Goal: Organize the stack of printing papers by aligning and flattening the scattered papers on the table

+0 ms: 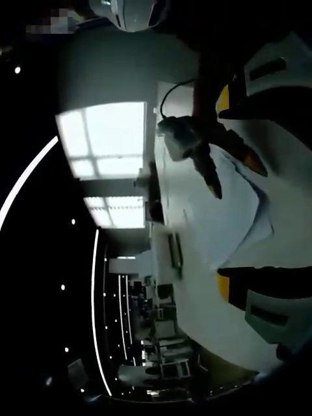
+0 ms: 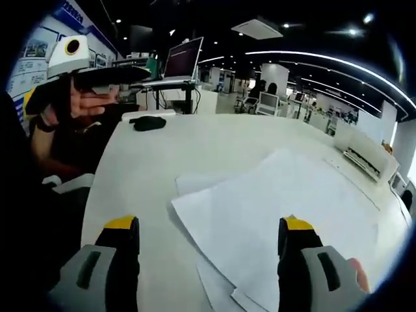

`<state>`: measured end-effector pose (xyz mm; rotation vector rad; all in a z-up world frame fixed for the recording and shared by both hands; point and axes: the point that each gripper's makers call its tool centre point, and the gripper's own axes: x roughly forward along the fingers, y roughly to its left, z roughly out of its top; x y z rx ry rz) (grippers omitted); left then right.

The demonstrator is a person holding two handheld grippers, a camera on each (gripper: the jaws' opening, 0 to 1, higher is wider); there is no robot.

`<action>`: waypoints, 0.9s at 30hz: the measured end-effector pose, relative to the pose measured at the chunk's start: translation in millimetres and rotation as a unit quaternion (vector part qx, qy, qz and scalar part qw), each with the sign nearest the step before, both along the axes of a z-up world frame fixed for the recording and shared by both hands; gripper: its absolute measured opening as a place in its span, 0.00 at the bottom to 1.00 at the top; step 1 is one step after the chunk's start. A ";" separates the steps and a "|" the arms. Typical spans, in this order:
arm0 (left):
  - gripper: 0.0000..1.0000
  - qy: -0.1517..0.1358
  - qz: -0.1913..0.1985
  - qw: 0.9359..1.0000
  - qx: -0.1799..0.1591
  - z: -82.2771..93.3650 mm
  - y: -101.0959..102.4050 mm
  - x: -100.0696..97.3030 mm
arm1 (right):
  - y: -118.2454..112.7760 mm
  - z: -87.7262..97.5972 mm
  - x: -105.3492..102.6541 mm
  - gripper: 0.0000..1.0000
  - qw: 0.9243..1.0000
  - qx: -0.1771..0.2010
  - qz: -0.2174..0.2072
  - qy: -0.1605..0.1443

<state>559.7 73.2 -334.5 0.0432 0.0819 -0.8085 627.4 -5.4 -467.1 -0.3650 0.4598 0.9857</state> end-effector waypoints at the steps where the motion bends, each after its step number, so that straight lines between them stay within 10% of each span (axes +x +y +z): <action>1: 0.97 0.000 0.000 1.000 0.001 -0.2 0.0 -0.1 | -0.5 -1.0 1.2 0.82 1.000 0.000 -0.001 0.001; 27: 0.96 0.001 -0.003 1.000 0.001 -1.6 -1.3 -0.4 | 1.9 -14.3 10.0 0.60 1.000 0.017 -0.002 0.001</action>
